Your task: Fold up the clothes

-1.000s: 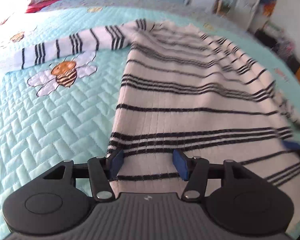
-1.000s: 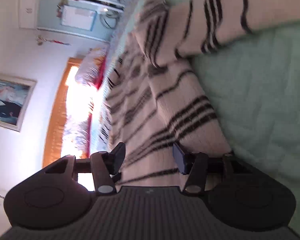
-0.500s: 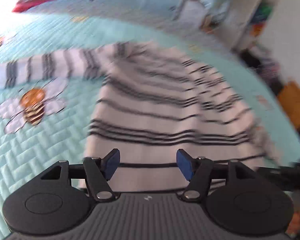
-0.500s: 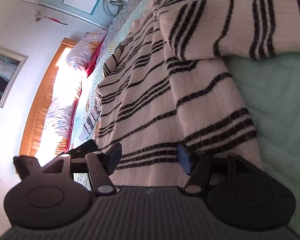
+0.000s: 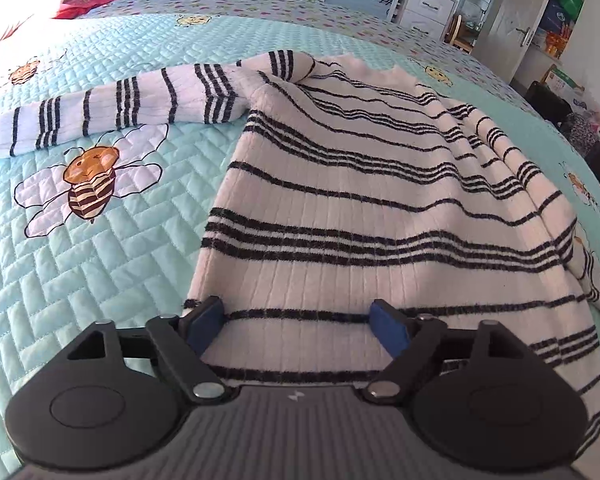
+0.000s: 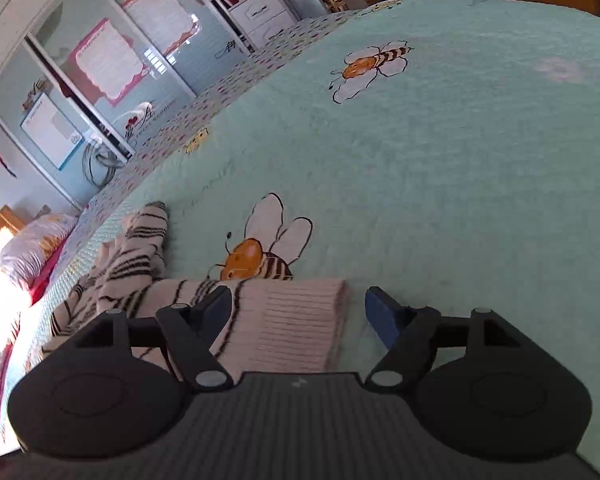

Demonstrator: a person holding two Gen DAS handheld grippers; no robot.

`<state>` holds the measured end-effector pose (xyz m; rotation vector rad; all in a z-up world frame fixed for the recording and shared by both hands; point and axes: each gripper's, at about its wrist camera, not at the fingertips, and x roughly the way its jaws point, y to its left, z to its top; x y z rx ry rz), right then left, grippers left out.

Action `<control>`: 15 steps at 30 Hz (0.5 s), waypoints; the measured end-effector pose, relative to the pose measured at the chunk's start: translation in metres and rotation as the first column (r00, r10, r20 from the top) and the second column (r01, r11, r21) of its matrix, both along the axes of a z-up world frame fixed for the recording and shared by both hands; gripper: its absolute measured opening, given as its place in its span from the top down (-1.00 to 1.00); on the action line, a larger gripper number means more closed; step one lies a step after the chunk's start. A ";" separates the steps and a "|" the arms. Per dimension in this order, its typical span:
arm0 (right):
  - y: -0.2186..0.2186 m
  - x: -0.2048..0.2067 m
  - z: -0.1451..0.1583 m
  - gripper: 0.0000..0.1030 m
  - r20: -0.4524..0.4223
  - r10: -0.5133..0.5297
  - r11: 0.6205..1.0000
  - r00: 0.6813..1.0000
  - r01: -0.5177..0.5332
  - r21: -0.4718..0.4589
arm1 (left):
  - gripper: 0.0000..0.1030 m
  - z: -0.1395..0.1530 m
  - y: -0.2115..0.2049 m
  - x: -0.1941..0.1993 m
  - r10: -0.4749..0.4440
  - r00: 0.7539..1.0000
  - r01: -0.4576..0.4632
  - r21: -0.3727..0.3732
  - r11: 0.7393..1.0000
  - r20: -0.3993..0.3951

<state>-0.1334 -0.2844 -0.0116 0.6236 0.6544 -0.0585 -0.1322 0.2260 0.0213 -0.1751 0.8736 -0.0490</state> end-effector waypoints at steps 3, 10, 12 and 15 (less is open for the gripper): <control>0.007 0.012 -0.008 -0.54 0.014 0.049 0.996 0.999 -0.048 -0.075 | -0.66 -0.001 -0.006 -0.001 -0.001 1.000 0.001 0.034 0.999 -0.005; 0.024 0.012 -0.007 -0.54 -0.002 0.170 0.968 0.985 -0.168 -0.188 | -0.70 0.013 -0.021 0.001 0.011 1.000 -0.010 0.045 0.999 -0.020; 0.018 0.009 -0.009 -0.53 0.024 0.179 0.975 0.984 -0.173 -0.142 | -0.70 0.018 -0.027 0.002 0.014 1.000 -0.012 0.051 0.999 -0.026; 0.003 0.001 -0.012 -0.56 0.075 0.171 0.985 0.983 -0.168 -0.035 | -0.56 0.026 -0.036 0.003 0.018 0.999 -0.016 0.060 0.998 -0.034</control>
